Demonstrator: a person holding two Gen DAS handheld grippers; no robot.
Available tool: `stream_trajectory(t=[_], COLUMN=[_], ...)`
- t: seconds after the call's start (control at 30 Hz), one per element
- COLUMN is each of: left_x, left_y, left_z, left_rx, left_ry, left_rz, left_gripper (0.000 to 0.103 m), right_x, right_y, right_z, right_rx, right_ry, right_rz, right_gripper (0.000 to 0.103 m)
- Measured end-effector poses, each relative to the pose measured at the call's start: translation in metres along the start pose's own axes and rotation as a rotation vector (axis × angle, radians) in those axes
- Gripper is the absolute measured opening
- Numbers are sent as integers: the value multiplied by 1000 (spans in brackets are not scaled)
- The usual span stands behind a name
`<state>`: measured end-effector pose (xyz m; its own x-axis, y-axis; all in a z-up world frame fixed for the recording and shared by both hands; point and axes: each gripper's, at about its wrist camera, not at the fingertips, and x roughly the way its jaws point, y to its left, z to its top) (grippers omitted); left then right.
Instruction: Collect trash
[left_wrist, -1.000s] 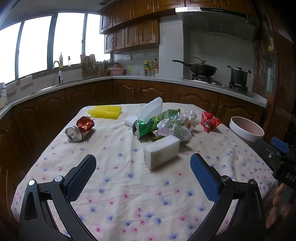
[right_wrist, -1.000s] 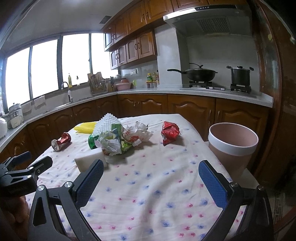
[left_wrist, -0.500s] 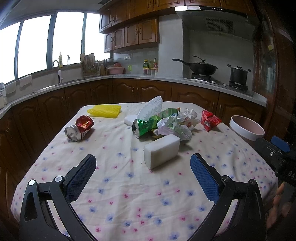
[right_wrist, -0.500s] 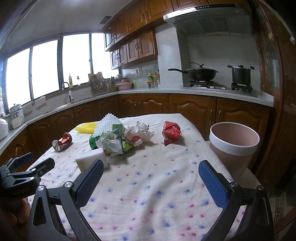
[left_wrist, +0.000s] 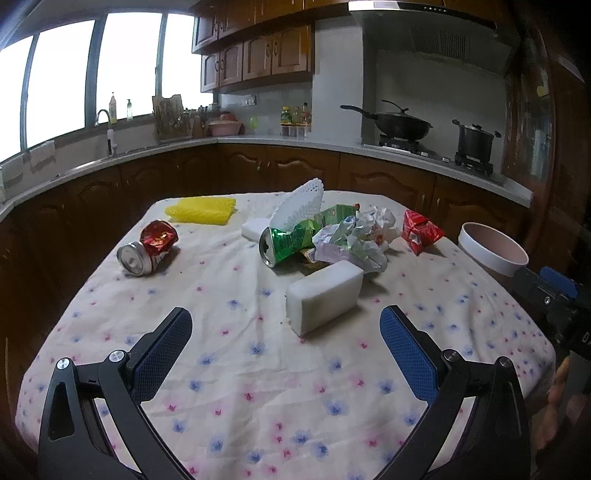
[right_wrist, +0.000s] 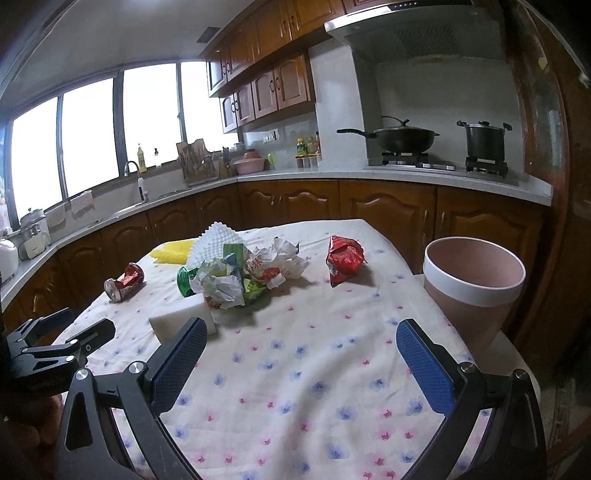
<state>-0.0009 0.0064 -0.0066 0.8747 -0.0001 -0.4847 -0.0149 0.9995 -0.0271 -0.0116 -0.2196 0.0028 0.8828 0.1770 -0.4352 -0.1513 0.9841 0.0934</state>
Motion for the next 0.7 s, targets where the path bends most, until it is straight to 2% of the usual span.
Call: stream_trajectory(t=[0.23, 0.4, 0.53, 0.7], left_x=[19, 34, 48, 66], left_y=[-4, -2, 2, 5], left_z=[8, 14, 19, 22], left_rx=[54, 68, 74, 78], left_ry=[37, 69, 104, 150], left_rz=[-5, -9, -31, -89], left_gripper=[103, 103, 103, 103], right_x=[17, 33, 53, 85], right_y=[-5, -2, -1, 7], right_z=[11, 19, 27, 33], right_rx=[22, 44, 83, 99], right_ry=[34, 69, 129, 209], right_rz=[48, 129, 206, 292], right_gripper=[103, 99, 78, 64])
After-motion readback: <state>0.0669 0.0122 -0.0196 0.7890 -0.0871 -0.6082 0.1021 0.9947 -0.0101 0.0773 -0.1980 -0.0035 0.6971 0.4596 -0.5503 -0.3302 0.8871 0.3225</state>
